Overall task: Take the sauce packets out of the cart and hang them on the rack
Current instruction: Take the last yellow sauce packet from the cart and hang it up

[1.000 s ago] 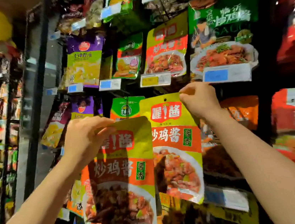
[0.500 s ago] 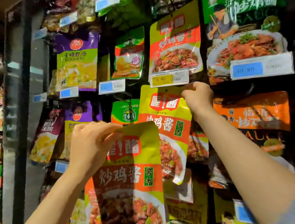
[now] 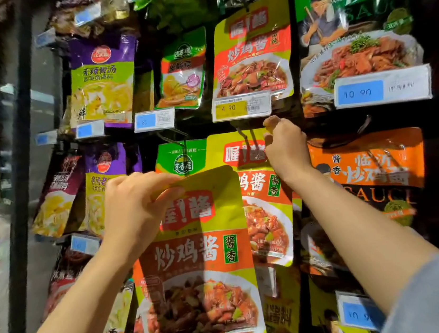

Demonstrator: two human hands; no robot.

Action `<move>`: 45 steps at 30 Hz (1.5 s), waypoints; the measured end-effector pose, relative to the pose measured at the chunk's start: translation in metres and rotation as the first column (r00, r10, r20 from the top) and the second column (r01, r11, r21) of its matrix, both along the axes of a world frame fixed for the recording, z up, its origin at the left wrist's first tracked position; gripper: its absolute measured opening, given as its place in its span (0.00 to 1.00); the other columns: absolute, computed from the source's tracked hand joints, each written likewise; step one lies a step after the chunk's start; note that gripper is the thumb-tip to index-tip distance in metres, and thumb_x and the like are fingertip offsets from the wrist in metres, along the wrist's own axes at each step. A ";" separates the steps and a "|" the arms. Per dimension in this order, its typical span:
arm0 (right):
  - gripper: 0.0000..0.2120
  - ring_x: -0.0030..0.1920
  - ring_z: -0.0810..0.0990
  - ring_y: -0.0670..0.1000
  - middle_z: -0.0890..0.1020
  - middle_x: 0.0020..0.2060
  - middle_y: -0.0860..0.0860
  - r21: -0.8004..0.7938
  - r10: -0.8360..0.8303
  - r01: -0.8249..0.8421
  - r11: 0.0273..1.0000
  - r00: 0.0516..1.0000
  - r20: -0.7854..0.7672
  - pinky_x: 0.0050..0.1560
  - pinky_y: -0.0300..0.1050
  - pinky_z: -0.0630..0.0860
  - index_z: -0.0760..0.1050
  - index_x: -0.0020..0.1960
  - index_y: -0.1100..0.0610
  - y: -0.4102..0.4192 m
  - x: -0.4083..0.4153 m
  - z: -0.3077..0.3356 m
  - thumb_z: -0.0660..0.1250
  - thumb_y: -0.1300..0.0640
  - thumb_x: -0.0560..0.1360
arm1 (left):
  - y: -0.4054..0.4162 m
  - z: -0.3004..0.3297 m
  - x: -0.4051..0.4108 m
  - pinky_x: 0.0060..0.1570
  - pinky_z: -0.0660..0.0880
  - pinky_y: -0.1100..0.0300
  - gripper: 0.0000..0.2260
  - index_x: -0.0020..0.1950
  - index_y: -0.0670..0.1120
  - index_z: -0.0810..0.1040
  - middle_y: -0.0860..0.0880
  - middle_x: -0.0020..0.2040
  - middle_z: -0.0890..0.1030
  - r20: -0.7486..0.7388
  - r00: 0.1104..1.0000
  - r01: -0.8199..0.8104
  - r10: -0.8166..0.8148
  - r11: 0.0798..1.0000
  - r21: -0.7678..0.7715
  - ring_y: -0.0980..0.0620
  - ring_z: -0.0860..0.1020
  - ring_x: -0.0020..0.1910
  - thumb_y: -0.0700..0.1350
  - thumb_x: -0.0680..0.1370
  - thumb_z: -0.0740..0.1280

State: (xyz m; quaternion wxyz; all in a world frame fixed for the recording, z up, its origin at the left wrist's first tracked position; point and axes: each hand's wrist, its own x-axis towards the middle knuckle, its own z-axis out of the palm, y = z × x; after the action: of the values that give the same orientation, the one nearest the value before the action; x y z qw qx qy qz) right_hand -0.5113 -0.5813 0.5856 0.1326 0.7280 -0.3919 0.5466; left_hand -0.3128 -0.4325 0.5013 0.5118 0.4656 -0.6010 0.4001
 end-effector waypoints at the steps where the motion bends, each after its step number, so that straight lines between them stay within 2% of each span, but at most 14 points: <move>1: 0.14 0.57 0.74 0.62 0.75 0.58 0.60 -0.071 -0.026 0.022 0.997 0.998 -0.048 0.52 0.50 0.71 0.73 0.58 0.63 0.001 -0.001 -0.006 0.60 0.67 0.74 | 0.002 0.000 0.001 0.40 0.73 0.43 0.10 0.47 0.55 0.79 0.54 0.39 0.84 -0.011 1.000 0.017 -0.017 1.000 -0.005 0.51 0.79 0.34 0.58 0.71 0.64; 7: 0.25 0.73 0.60 0.61 0.63 0.72 0.59 -0.548 -0.424 0.160 0.821 0.814 -0.397 0.68 0.69 0.53 0.69 0.66 0.52 0.009 -0.002 -0.067 0.63 0.49 0.70 | 0.008 -0.004 -0.002 0.40 0.72 0.43 0.09 0.46 0.55 0.79 0.53 0.38 0.84 0.067 0.997 -0.026 0.027 1.000 -0.018 0.50 0.80 0.35 0.57 0.73 0.64; 10: 0.29 0.74 0.59 0.61 0.63 0.73 0.57 -0.488 -0.370 0.003 0.873 0.657 -0.657 0.69 0.71 0.51 0.71 0.66 0.51 0.007 0.007 -0.081 0.50 0.39 0.71 | 0.011 -0.013 0.002 0.42 0.72 0.43 0.09 0.44 0.54 0.81 0.53 0.38 0.84 0.063 0.996 -0.062 0.063 0.998 -0.025 0.50 0.80 0.36 0.56 0.73 0.64; 13: 0.38 0.75 0.55 0.57 0.53 0.76 0.53 -0.223 -0.221 0.069 0.972 0.577 -0.786 0.70 0.61 0.54 0.56 0.74 0.45 -0.008 0.014 -0.077 0.34 0.33 0.68 | 0.016 -0.017 0.006 0.41 0.73 0.45 0.08 0.45 0.54 0.79 0.52 0.37 0.84 0.050 0.996 -0.068 0.068 0.998 -0.015 0.49 0.80 0.36 0.56 0.72 0.64; 15: 0.34 0.75 0.51 0.58 0.49 0.77 0.52 -0.164 -0.225 0.156 0.974 0.584 -0.780 0.71 0.59 0.52 0.49 0.75 0.42 -0.029 0.015 -0.076 0.40 0.30 0.72 | 0.018 -0.019 0.006 0.42 0.72 0.44 0.09 0.48 0.56 0.77 0.53 0.37 0.83 0.039 0.996 -0.083 0.082 0.997 0.002 0.50 0.80 0.36 0.57 0.72 0.63; 19: 0.34 0.76 0.44 0.61 0.48 0.77 0.56 -0.216 -0.329 0.279 0.936 0.467 -0.821 0.73 0.64 0.38 0.52 0.75 0.44 -0.071 0.009 -0.085 0.54 0.34 0.73 | 0.018 -0.026 0.010 0.42 0.72 0.42 0.09 0.44 0.55 0.81 0.55 0.38 0.83 0.024 0.997 -0.068 0.067 0.997 0.036 0.51 0.80 0.37 0.56 0.72 0.64; 24: 0.29 0.76 0.44 0.62 0.42 0.76 0.57 -0.156 -0.328 0.526 0.836 0.250 -0.911 0.73 0.62 0.42 0.41 0.76 0.47 -0.095 0.004 -0.090 0.52 0.46 0.80 | 0.012 -0.033 0.012 0.43 0.72 0.45 0.11 0.43 0.54 0.82 0.55 0.39 0.83 0.007 0.992 -0.128 0.128 0.989 0.068 0.52 0.80 0.38 0.57 0.72 0.63; 28: 0.24 0.76 0.44 0.59 0.43 0.77 0.54 -0.071 -0.268 0.532 0.844 0.303 -0.915 0.74 0.59 0.45 0.44 0.76 0.45 -0.101 0.005 -0.086 0.43 0.57 0.82 | 0.005 -0.037 0.013 0.44 0.68 0.50 0.14 0.43 0.51 0.83 0.54 0.38 0.83 0.014 0.987 -0.160 0.160 0.984 0.084 0.50 0.80 0.38 0.57 0.72 0.62; 32: 0.27 0.76 0.44 0.59 0.43 0.77 0.54 -0.028 -0.225 0.503 0.864 0.335 -0.915 0.74 0.59 0.45 0.47 0.76 0.44 -0.103 0.006 -0.083 0.53 0.54 0.81 | 0.002 -0.040 0.009 0.44 0.69 0.47 0.13 0.43 0.52 0.82 0.54 0.38 0.83 -0.013 0.991 -0.130 0.133 0.985 0.115 0.50 0.79 0.38 0.57 0.72 0.62; 36: 0.26 0.72 0.61 0.59 0.60 0.74 0.57 0.141 -0.062 0.243 0.960 0.673 -0.737 0.70 0.51 0.60 0.57 0.74 0.51 -0.084 0.010 -0.082 0.59 0.52 0.78 | 0.000 -0.038 0.003 0.41 0.70 0.49 0.13 0.44 0.52 0.83 0.54 0.37 0.83 -0.006 0.996 -0.082 0.084 0.988 0.132 0.50 0.78 0.36 0.57 0.73 0.62; 39: 0.14 0.57 0.77 0.57 0.79 0.51 0.54 0.239 0.314 -0.256 0.936 0.917 -0.247 0.50 0.47 0.71 0.74 0.60 0.56 -0.042 0.008 -0.064 0.59 0.51 0.79 | 0.000 -0.034 -0.006 0.41 0.64 0.54 0.14 0.45 0.52 0.83 0.54 0.37 0.83 0.001 0.997 -0.081 0.081 0.990 0.119 0.50 0.76 0.35 0.57 0.72 0.62; 42: 0.08 0.43 0.81 0.45 0.82 0.41 0.46 0.270 0.732 -0.725 0.634 0.675 0.092 0.44 0.43 0.75 0.78 0.48 0.48 0.021 -0.006 -0.051 0.62 0.47 0.77 | 0.002 -0.028 -0.016 0.41 0.62 0.55 0.13 0.44 0.52 0.83 0.55 0.37 0.82 -0.001 0.998 -0.062 0.062 0.994 0.085 0.50 0.75 0.35 0.56 0.72 0.62; 43: 0.07 0.43 0.82 0.44 0.82 0.41 0.46 0.294 0.791 -0.773 0.562 0.606 0.079 0.45 0.41 0.76 0.77 0.48 0.45 0.040 -0.012 -0.052 0.63 0.44 0.74 | 0.002 -0.025 -0.019 0.41 0.62 0.55 0.13 0.44 0.52 0.83 0.55 0.37 0.82 -0.009 0.999 -0.050 0.051 0.996 0.078 0.50 0.75 0.35 0.56 0.72 0.62; 45: 0.11 0.48 0.81 0.42 0.82 0.44 0.42 0.285 0.786 -0.742 0.606 0.614 -0.072 0.50 0.38 0.76 0.76 0.51 0.42 0.068 -0.020 -0.059 0.68 0.42 0.69 | 0.003 -0.018 -0.029 0.41 0.64 0.54 0.13 0.44 0.53 0.83 0.55 0.38 0.82 -0.017 1.000 -0.023 0.024 0.997 0.068 0.50 0.76 0.37 0.57 0.72 0.62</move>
State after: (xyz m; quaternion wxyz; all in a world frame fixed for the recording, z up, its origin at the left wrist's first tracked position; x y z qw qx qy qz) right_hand -0.5316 -0.5130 0.5265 -0.1619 0.8841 -0.0868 0.4298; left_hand -0.3416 -0.4293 0.4831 0.4964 0.4934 -0.6040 0.3812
